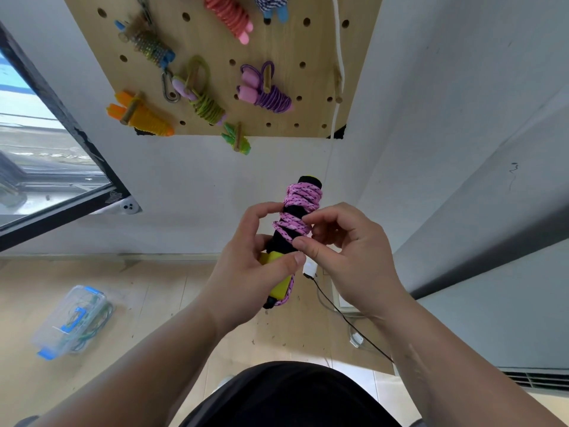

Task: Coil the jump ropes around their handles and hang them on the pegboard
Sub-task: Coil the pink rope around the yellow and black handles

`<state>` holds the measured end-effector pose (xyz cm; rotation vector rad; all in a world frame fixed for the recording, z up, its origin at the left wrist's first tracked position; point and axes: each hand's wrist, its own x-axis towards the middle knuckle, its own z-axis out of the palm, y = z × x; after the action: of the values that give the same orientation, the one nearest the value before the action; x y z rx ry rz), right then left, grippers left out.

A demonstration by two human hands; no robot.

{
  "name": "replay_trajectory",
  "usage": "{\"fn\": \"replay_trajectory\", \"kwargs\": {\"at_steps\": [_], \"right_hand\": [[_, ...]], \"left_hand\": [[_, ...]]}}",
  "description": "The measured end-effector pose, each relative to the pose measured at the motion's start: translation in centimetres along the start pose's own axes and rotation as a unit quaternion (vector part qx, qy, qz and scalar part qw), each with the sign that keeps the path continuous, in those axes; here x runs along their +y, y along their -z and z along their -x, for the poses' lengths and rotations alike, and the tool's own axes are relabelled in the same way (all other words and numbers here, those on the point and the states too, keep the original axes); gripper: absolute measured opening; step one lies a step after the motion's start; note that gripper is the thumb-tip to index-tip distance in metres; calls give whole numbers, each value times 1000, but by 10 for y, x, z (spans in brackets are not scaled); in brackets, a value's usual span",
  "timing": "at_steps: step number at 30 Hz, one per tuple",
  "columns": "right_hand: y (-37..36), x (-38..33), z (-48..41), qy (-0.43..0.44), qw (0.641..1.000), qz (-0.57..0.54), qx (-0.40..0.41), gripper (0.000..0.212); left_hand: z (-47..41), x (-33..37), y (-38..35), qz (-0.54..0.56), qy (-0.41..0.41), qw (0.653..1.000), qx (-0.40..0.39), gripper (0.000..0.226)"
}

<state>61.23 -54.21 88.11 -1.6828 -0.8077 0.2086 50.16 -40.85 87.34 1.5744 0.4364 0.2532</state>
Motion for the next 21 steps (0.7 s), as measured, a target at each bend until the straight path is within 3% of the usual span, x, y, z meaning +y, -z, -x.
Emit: {"fn": "replay_trajectory", "kwargs": {"at_steps": [7,11,17,21], "right_hand": [[-3,6,6,31,998,8,47,12],[6,7,7,16,998,13,59,15],[14,10,12,-16,997,49,52,14],[12,10,12,-59,997,5,40,16]], "left_hand": [[0,4,-17,88,63,994,26,24],[-3,6,-22,154,100,983,-3,22],[-9,7,-31,113,87,990,1,22],[-12,12,-34,74,69,995,8,26]]}}
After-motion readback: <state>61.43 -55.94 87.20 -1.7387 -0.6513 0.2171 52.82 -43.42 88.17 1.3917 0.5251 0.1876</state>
